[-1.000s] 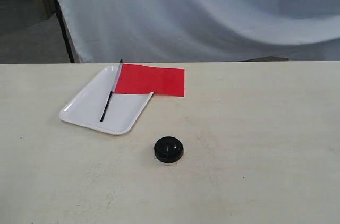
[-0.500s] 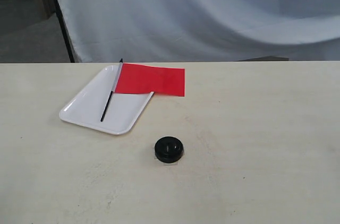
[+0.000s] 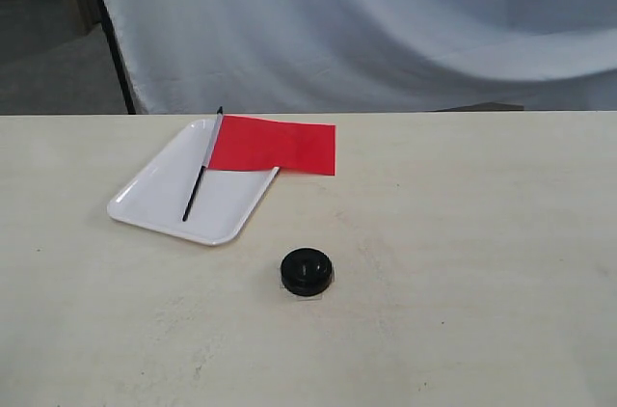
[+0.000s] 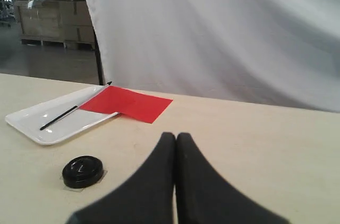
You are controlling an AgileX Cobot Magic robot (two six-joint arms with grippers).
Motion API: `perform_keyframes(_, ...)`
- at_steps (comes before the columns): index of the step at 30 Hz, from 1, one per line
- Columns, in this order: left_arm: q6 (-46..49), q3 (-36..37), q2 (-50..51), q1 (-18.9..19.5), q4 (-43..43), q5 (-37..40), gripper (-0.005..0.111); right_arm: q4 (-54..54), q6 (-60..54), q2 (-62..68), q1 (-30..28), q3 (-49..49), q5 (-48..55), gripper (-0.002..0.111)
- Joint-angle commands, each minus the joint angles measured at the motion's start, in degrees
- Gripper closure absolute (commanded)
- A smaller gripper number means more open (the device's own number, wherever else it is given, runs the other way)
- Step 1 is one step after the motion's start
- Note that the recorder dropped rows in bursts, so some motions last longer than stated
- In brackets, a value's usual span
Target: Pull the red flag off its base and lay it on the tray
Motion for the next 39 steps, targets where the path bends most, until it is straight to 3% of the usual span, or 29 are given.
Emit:
perform_keyframes(1, 0.1, 0.1, -0.1, -0.6, 0.0, -0.2, 0.107, 1.9, 0.4, -0.1, 0.3, 0.2, 0.9, 0.109)
perform_keyframes(8, 0.1, 0.1, -0.1, -0.6, 0.0, -0.2, 0.107, 0.8, -5.3, -0.1, 0.3, 0.2, 0.9, 0.109)
perform_keyframes(39, 0.1, 0.1, -0.1, -0.6, 0.0, -0.2, 0.107, 0.8, -5.6, -0.1, 0.3, 0.2, 0.8, 0.109)
